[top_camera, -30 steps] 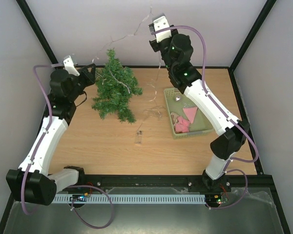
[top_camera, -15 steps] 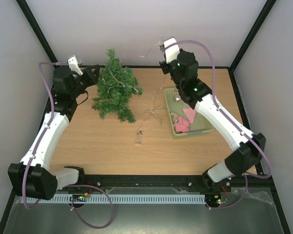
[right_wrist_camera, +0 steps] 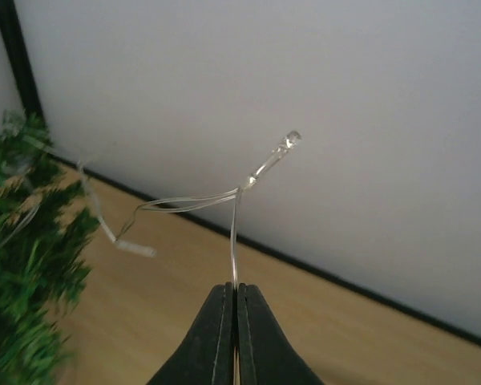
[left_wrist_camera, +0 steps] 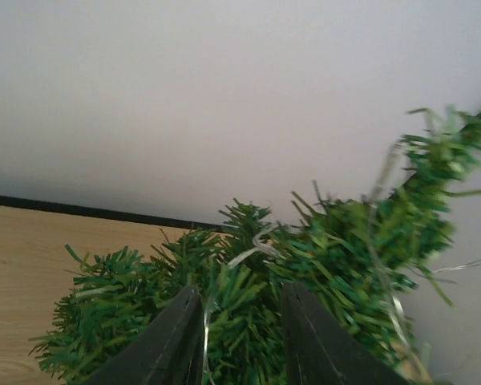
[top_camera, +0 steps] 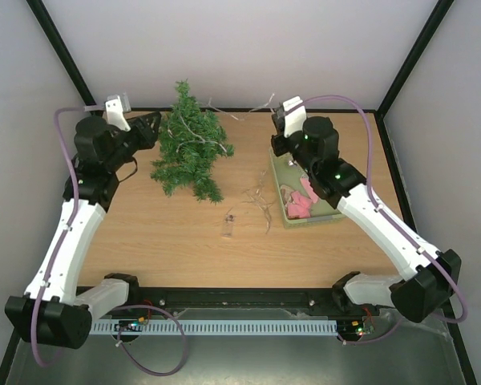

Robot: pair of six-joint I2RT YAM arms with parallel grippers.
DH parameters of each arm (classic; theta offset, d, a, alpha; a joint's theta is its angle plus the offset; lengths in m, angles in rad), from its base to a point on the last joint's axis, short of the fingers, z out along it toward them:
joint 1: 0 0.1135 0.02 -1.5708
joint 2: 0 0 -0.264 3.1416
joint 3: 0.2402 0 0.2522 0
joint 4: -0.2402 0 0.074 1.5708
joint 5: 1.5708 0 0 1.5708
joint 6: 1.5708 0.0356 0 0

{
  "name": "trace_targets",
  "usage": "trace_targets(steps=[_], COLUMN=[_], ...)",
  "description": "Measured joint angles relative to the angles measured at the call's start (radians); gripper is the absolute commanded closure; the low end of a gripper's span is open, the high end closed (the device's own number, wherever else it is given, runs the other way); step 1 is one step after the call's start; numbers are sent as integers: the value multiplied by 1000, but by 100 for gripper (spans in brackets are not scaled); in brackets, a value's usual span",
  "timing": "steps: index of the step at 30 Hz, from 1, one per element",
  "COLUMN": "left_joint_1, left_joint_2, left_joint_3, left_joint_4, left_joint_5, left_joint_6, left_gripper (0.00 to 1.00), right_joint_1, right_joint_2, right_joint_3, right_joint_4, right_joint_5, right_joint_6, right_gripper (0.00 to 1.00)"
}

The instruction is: Decorate the small christmas tree

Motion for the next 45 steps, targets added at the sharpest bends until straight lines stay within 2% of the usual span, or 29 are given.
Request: trace_targets(steps=[9,21,29,35,45], left_joint_1=[-46,-271,-304,-333,-435], left_joint_2=[-186,-307,-374,-431,-357], left_joint_3=[-125,-284,-307,-386,-497], left_joint_4=[0,-10,-25,3,126], left_joint_5=[1,-24,20,92,111], left_joint_6=[113,238,304,316,332], left_gripper=[60,57,57,56,54], right_joint_1=[24,147,191,230,262], right_joint_2=[-33,-95,-108,-108,-91], right_joint_3=[-136,-232,-315,-346,-380], right_joint_4=[-41,-32,43,147,317], right_joint_5=[-141,-254,-330,-385,-419], right_joint_6=[161,314,416,509,661], right_gripper=[98,98,98,98,98])
